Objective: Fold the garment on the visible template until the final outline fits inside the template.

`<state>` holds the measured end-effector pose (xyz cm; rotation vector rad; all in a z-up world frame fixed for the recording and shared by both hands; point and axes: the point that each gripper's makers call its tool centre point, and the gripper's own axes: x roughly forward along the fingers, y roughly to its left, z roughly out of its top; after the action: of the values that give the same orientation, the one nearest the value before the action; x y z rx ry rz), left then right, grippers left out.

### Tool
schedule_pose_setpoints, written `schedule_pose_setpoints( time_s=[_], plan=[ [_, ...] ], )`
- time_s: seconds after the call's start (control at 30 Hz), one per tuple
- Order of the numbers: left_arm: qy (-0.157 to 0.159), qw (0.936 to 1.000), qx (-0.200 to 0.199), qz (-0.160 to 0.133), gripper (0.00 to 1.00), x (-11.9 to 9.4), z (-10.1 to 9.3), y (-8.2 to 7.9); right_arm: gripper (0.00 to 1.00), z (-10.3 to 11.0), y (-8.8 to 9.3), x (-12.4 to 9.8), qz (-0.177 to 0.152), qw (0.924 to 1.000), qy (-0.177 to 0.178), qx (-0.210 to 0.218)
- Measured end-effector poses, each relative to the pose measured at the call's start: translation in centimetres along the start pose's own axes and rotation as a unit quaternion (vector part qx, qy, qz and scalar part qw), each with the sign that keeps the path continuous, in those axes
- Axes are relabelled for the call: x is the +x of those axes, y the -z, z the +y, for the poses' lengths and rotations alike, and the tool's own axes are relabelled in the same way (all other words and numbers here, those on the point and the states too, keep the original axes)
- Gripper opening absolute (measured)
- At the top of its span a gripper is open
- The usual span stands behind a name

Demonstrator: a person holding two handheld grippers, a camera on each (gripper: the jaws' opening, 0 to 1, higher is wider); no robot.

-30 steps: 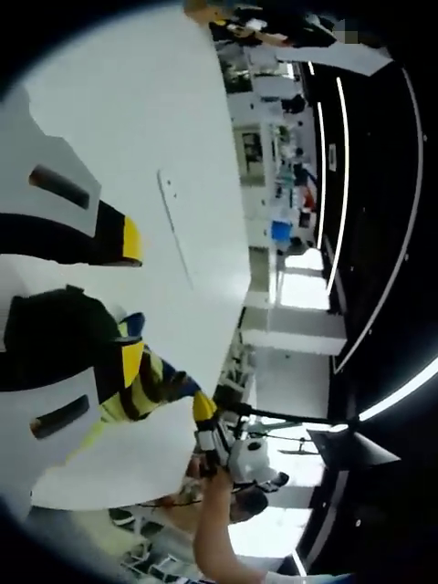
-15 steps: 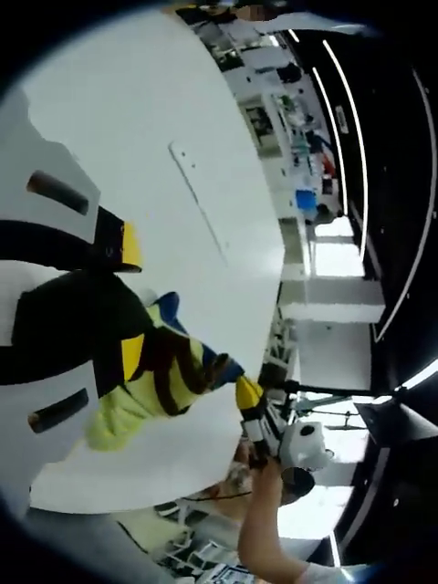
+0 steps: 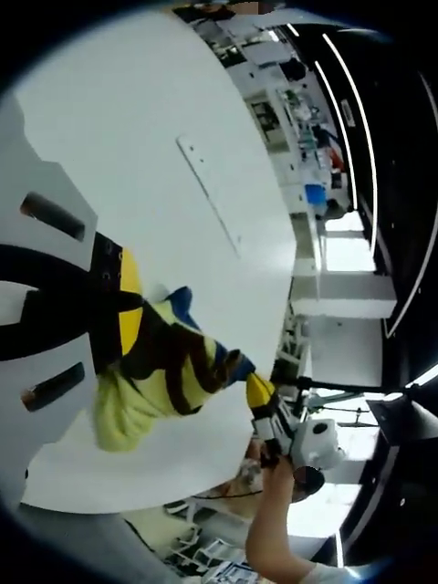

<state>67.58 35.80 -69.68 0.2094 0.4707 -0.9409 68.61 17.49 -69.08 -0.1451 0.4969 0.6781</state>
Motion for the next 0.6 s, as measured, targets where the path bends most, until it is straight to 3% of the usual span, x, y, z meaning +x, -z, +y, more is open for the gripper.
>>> schedule_pose_setpoints(
  time_s=[0.37,0.53,0.6],
  plan=[
    [-0.026,0.9981,0.008,-0.056,0.00,-1.3,0.2,-3.0,0.00,-0.2,-1.4,-1.0,-0.026,0.9997,0.002,-0.002],
    [-0.053,0.9940,-0.019,-0.094,0.00,-2.2,1.3,-4.6,0.00,-1.1,-2.6,-1.4,-0.052,0.9983,0.019,0.018],
    [-0.070,0.9904,-0.036,-0.114,0.00,-2.7,2.0,-5.2,0.00,-1.8,-3.7,-1.6,-0.077,0.9957,0.031,0.040]
  ],
)
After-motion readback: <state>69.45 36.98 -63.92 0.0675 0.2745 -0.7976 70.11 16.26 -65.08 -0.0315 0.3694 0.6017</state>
